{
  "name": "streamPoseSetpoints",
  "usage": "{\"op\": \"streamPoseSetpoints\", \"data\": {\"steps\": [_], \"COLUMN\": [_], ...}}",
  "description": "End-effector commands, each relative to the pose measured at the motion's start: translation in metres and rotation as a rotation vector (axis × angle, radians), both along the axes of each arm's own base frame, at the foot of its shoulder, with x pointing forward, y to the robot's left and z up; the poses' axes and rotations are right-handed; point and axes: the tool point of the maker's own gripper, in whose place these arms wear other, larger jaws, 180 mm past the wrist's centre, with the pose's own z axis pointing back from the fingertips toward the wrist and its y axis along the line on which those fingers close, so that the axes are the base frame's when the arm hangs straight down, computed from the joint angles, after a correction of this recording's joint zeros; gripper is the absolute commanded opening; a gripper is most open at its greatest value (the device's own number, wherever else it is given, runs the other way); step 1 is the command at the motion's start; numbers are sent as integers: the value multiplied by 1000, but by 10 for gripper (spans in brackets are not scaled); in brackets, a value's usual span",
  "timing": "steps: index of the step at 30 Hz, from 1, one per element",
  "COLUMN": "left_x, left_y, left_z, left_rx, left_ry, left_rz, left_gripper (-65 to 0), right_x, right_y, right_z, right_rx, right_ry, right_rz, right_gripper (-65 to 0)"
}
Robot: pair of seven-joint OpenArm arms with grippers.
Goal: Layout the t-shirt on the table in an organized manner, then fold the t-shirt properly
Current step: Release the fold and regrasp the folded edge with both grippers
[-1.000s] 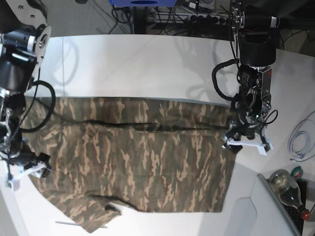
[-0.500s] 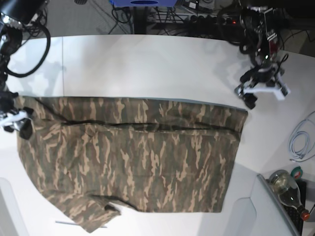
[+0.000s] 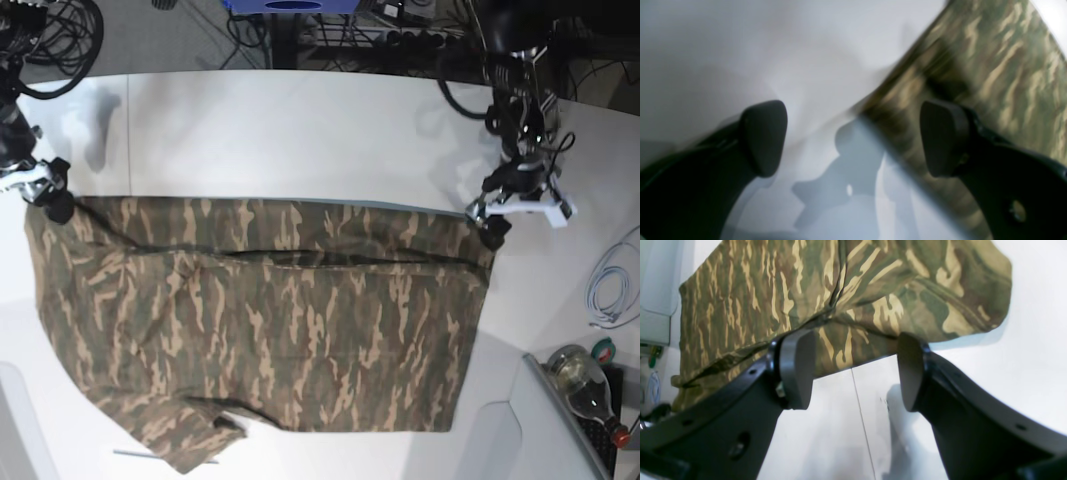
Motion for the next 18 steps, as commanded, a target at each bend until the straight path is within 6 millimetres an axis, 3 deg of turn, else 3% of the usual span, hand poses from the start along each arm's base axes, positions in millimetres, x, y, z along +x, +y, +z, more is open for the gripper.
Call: {"op": "streamPoseSetpoints", "data": {"steps": [1, 4, 6, 10, 13, 14, 18], "left_x": [6, 17, 18, 17, 16, 16, 16], "left_y": [1, -18, -25, -26, -23, -18, -14], "left_z": [0, -6, -8, -10, -10, -9, -7], "left_rx": [-5, -14, -1, 0, 6, 17, 29], "left_ry": [3, 18, 28, 37, 38, 41, 44], "left_rz": [-4, -61, -102, -109, -109, -110, -117], "left_gripper": [-51, -54, -117, -383, -624, -650, -650], "right_x": [4, 0, -4, -5, -7, -4, 21], "right_y": [-4, 2, 4, -2, -11, -13, -35], "right_z": [13, 6, -6, -32, -34, -30, -12], "right_rx": [-13, 32, 132, 248, 206, 176, -82], "right_ry": [-53, -56, -50, -2, 16, 13, 57], "right_rz": [6, 11, -20, -67, -58, -45, 70], "right_gripper": [-287, -284, -282, -282, -285, -287, -288]}}
